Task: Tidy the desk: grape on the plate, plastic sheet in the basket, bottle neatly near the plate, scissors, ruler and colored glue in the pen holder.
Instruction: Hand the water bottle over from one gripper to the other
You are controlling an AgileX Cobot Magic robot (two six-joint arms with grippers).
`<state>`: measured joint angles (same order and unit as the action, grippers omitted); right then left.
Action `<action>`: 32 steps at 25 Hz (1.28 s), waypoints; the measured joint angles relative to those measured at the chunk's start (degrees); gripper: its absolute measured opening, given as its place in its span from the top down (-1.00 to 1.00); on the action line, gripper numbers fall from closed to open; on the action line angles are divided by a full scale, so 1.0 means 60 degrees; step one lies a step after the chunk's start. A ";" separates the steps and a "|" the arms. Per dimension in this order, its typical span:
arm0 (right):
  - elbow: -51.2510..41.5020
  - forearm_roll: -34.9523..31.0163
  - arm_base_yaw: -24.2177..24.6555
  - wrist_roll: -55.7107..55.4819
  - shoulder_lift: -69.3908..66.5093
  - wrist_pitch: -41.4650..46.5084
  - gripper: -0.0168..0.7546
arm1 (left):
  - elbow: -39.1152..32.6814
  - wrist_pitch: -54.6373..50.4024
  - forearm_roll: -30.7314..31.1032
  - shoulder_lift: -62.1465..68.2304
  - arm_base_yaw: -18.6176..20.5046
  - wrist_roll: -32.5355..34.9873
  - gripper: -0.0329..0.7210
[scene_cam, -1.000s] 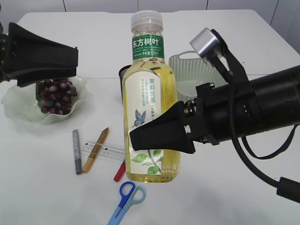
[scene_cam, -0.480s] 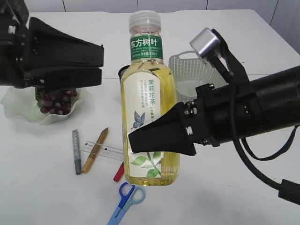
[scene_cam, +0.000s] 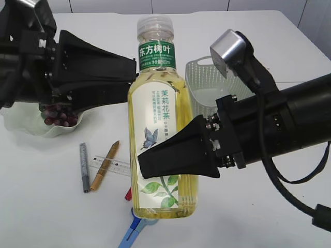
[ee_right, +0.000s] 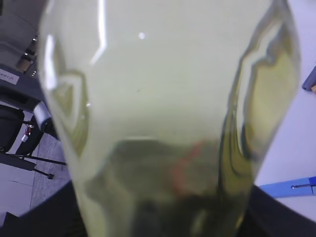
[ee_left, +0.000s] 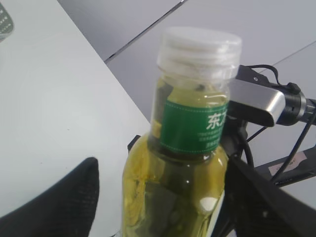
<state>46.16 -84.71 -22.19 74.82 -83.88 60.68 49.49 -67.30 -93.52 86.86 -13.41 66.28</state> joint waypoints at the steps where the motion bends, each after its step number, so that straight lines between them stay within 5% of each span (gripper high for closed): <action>1: 0.0000 0.0000 0.0000 -0.0071 0.0000 0.0064 -0.13 | 0.0000 0.0017 -0.0042 0.0040 -0.0053 0.0058 -0.62; 32: 0.0000 0.0292 0.0000 -0.0567 -0.0015 0.0579 -0.12 | 0.0744 -0.0155 -0.1102 0.1375 -0.1179 0.0586 -0.63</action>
<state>46.16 -82.96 -22.19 71.41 -83.97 64.16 53.95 -68.24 -100.14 95.11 -20.48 69.79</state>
